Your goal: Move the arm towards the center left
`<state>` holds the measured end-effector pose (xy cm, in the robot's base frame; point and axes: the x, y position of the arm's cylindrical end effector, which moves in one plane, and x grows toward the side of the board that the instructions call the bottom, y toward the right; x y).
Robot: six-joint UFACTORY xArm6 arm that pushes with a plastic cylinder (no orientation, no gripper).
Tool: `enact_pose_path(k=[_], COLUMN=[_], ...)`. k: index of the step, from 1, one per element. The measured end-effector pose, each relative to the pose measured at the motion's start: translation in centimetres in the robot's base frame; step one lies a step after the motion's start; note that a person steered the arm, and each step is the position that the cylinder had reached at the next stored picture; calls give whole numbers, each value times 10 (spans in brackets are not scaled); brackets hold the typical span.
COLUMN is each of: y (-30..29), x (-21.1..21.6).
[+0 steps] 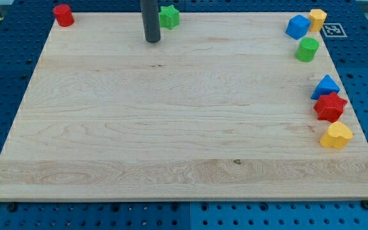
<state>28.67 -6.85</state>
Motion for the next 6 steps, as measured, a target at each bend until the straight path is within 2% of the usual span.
enact_pose_path(k=[1, 3, 6], y=[10, 41, 94], x=[17, 21, 78])
